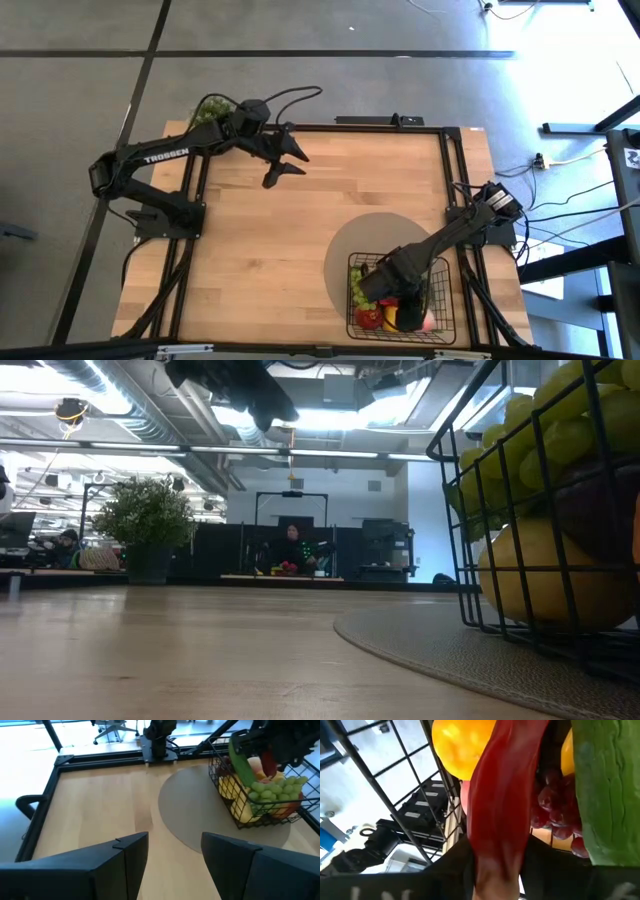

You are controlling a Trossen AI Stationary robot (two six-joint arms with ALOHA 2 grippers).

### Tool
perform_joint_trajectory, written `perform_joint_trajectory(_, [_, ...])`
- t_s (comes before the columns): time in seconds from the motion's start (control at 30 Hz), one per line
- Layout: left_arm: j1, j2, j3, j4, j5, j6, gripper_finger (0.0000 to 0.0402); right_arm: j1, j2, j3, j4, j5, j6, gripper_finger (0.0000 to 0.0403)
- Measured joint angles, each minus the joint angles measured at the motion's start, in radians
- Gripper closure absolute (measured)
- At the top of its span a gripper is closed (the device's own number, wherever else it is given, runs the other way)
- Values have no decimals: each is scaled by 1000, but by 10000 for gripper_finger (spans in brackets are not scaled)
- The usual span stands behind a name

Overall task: Build produce basket
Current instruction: Put the red pepper into the wire basket, then return to Home Position

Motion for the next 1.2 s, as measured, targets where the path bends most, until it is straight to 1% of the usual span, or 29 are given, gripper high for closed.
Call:
perform_joint_trajectory(0.13, [-2,0,0,0,4,0,230,0,2,0,-5,5,-48,257])
perform_joint_trajectory(0.23, [-2,0,0,-1,3,0,230,0,2,0,-8,33,-57,222])
perform_joint_trajectory(0.33, [-2,0,0,-1,3,0,230,0,2,0,-15,35,-79,199])
perform_joint_trajectory(0.4, [-2,0,0,-1,7,-1,230,0,2,0,-17,31,-74,193])
perform_joint_trajectory(0.57, [-2,-26,-1,-14,17,-51,230,-3,2,-1,-60,-48,-45,190])
perform_joint_trajectory(0.7, [-10,-96,0,-50,16,-53,230,-5,2,-1,-129,-36,40,191])
perform_joint_trajectory(0.8, [-25,-157,0,-77,10,-53,230,-18,2,0,-174,-75,84,209])
perform_joint_trajectory(0.87, [-37,-202,0,-109,15,-75,230,-27,2,9,-197,-109,80,239])
perform_joint_trajectory(0.93, [-49,-237,1,-160,15,-154,230,-40,2,15,-203,-131,84,281])
perform_joint_trajectory(1.07, [-69,-296,0,-221,14,-243,230,-69,2,42,-216,-169,113,377])
perform_joint_trajectory(1.1, [-73,-312,0,-234,15,-252,230,-77,2,55,-215,-168,114,389])
perform_joint_trajectory(1.2, [-90,-348,0,-227,21,-304,230,-100,2,114,-225,-142,140,390])
